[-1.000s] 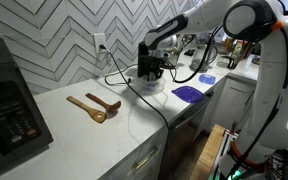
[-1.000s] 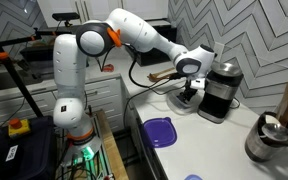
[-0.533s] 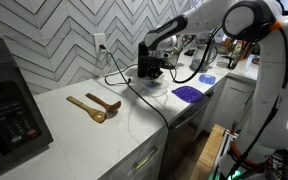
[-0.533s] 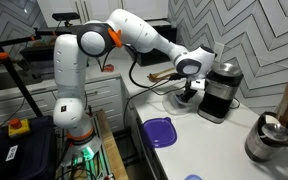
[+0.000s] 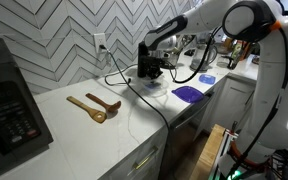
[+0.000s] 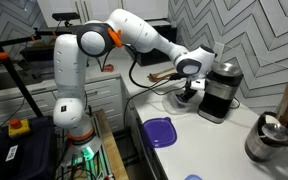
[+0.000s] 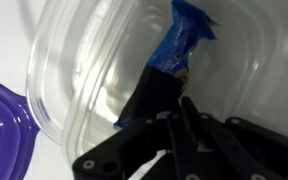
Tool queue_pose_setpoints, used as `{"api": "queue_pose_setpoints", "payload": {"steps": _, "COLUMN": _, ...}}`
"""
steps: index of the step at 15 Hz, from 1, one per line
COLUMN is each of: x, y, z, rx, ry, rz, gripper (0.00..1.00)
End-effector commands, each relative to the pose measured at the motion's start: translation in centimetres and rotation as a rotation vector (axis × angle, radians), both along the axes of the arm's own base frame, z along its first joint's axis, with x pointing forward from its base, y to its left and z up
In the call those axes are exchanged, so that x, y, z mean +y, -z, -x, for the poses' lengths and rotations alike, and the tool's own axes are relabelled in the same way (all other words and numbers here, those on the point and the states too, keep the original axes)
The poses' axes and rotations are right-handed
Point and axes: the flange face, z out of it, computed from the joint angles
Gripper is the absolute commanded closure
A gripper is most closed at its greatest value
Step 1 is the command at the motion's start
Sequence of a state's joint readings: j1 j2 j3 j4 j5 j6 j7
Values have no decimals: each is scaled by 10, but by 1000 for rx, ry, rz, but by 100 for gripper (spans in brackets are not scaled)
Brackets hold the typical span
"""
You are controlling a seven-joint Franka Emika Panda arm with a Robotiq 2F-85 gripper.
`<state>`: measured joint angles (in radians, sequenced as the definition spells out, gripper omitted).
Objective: Put the right bowl in the left bowl, then remove the blue sachet from the bowl
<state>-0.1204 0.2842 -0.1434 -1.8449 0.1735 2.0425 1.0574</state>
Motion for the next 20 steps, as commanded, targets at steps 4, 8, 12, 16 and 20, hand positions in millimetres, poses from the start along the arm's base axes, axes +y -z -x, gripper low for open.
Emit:
{"api": "queue_pose_setpoints", "payload": {"steps": 4, "x": 13, "y": -17, "z": 9, "rx": 14, "ry": -57, "rz": -26, "gripper": 36}}
{"api": "queue_pose_setpoints", "payload": {"steps": 8, "x": 21, "y": -16, "z": 12, "rx": 46, "ry": -51, "rz": -49, "gripper": 8}}
{"api": "queue_pose_setpoints", "payload": {"steps": 12, "x": 21, "y": -6, "z": 11, "rx": 52, "ry": -46, "rz": -67, "gripper": 0}}
{"api": "queue_pose_setpoints", "payload": {"steps": 16, "x": 22, "y": -10, "z": 10, "rx": 31, "ry": -34, "rz": -66, "gripper": 0}}
{"api": "queue_pose_setpoints", "payload": {"steps": 20, "x": 22, "y": -7, "z": 11, "rx": 34, "ry": -26, "rz": -69, "gripper": 42}}
